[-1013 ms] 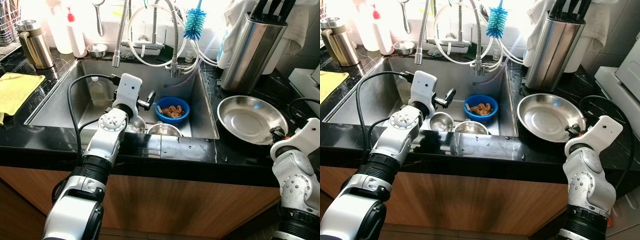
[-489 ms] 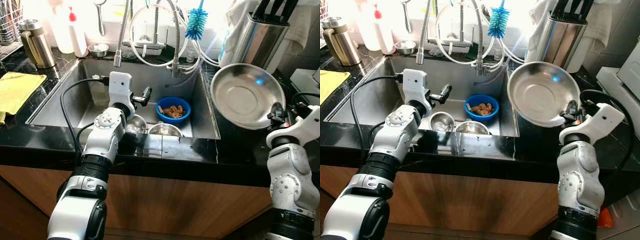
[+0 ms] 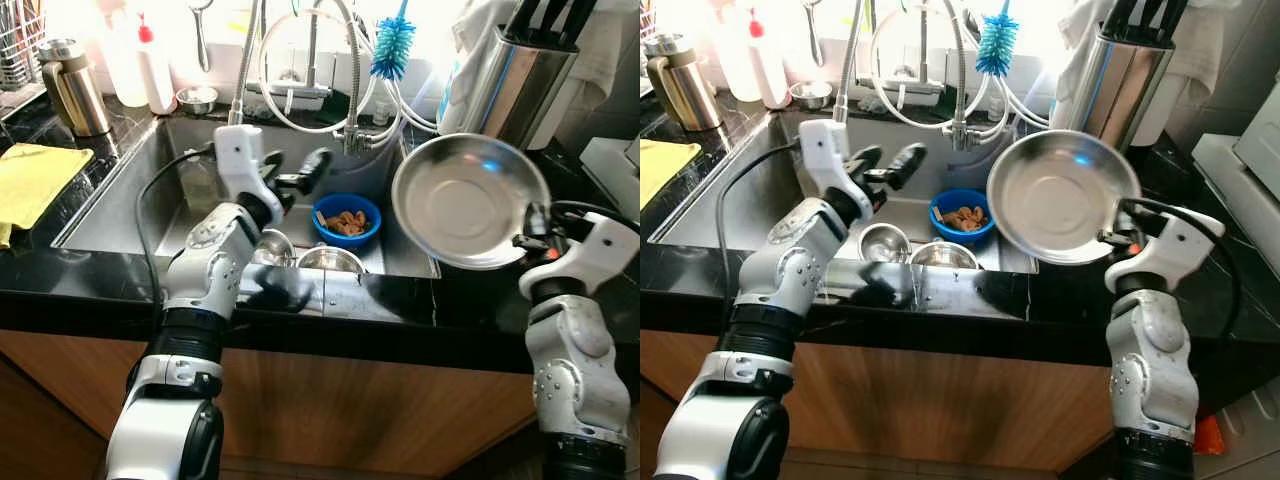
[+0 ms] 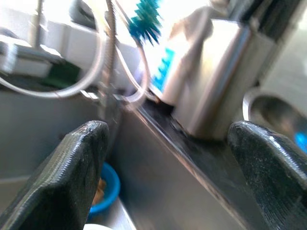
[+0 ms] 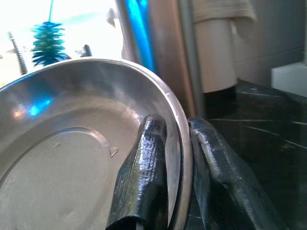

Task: Kitchen organization

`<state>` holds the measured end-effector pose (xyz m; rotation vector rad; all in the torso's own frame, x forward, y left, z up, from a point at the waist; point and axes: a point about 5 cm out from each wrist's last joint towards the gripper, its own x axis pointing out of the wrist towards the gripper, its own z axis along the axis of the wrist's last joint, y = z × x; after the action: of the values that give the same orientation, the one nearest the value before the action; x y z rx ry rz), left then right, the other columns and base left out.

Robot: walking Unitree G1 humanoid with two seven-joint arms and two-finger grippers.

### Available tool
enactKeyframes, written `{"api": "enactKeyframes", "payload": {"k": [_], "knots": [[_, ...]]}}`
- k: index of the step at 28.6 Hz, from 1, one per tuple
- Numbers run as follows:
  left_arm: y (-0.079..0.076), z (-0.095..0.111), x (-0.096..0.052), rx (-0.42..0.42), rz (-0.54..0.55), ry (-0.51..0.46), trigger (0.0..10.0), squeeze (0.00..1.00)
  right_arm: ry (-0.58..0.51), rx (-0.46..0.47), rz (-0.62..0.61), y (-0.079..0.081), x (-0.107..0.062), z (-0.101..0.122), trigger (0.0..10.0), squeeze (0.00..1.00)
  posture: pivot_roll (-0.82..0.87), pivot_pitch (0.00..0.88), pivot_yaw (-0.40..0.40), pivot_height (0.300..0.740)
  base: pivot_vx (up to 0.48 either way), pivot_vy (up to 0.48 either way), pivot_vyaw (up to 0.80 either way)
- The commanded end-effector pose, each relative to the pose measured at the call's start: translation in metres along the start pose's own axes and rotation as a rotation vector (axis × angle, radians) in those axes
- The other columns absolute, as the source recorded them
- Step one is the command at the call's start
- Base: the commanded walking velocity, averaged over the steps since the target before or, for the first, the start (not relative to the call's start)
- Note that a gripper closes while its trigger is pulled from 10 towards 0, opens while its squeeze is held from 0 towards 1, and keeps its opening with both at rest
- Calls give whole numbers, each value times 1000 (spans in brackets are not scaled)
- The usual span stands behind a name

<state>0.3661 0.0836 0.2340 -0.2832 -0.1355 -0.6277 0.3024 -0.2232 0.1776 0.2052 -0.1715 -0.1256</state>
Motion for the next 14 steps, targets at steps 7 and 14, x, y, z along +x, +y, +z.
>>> {"api": "enactKeyframes", "payload": {"k": [7,14], "knots": [[-11,-12,-2,31,-53,96,10000,0,-33,-44,78,10,0,4,10000,0,115,18,-80,740,0,0,0],[-15,-12,-3,32,-65,105,10000,0,-28,-61,102,14,0,2,10000,0,120,20,-80,740,0,0,0]]}}
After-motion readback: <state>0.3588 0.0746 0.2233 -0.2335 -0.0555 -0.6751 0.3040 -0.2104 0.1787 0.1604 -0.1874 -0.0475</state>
